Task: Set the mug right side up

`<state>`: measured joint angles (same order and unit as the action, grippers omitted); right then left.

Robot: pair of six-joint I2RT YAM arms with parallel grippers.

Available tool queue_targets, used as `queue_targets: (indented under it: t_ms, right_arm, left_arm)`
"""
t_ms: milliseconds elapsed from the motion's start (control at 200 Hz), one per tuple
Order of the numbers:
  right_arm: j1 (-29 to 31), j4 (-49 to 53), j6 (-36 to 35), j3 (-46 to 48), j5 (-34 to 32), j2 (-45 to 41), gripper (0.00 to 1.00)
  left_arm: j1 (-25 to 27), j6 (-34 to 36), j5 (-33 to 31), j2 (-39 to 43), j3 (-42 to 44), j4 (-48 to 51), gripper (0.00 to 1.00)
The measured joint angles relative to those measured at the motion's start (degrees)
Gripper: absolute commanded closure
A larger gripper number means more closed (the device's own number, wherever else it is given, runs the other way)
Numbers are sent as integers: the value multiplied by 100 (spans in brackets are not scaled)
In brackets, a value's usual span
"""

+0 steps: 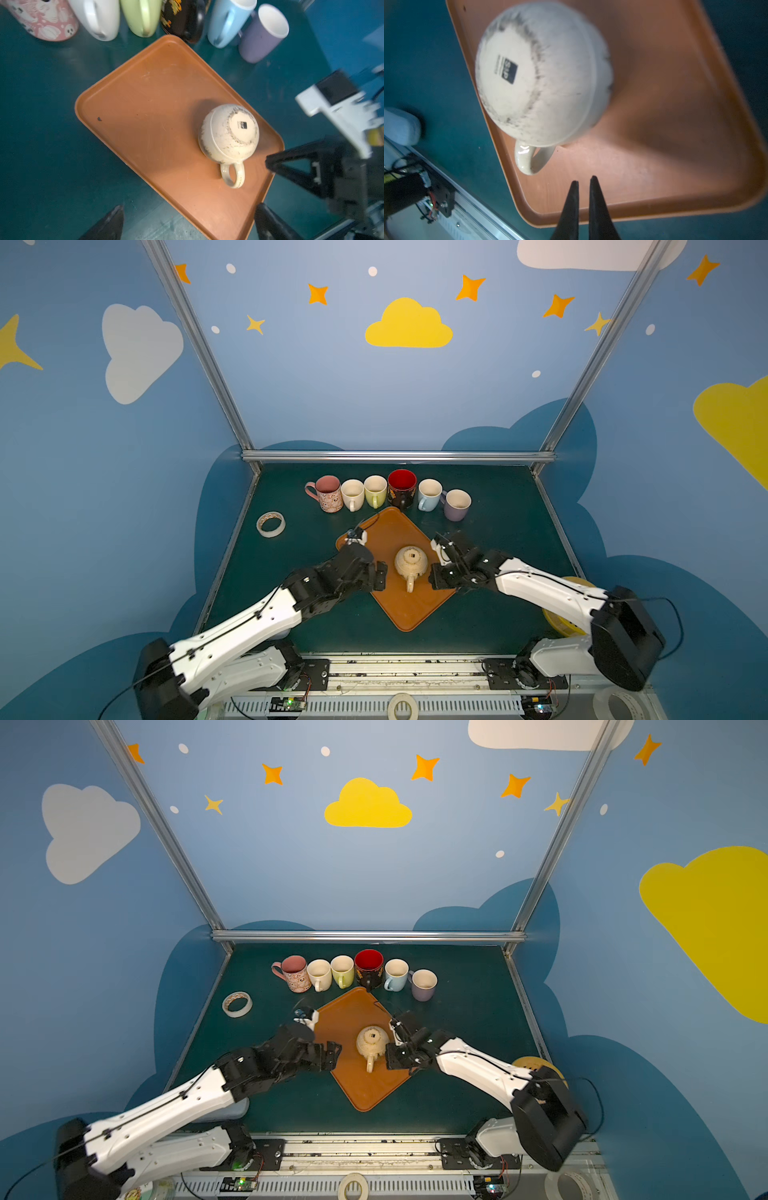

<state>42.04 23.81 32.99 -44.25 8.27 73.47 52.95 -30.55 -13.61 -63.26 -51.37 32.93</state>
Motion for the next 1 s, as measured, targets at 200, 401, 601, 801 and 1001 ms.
queue_targets:
  t_ms: [200, 401, 601, 801, 1001]
  right_arm:
    - [-949, 267, 68, 350, 127, -1615, 83]
    - [-2288, 494, 63, 763, 461, -2188, 82]
    - [-3263, 476, 20, 1204, 1200, -1873, 83]
    - [-3399, 326, -2, 1235, 1646, -1899, 82]
    - [-3407, 245, 0, 1239, 1814, -1919, 82]
  left_arm:
    - [695, -50, -516, -1921, -1832, 1353, 25]
    - [1093, -240, -680, -3764, -3357, 2459, 32]
    - [1174, -326, -361, -4566, -3620, 2656, 36]
    - [940, -385, -111, -4765, -3633, 2623, 41]
    - [739, -396, 50, -4929, -3735, 2455, 50]
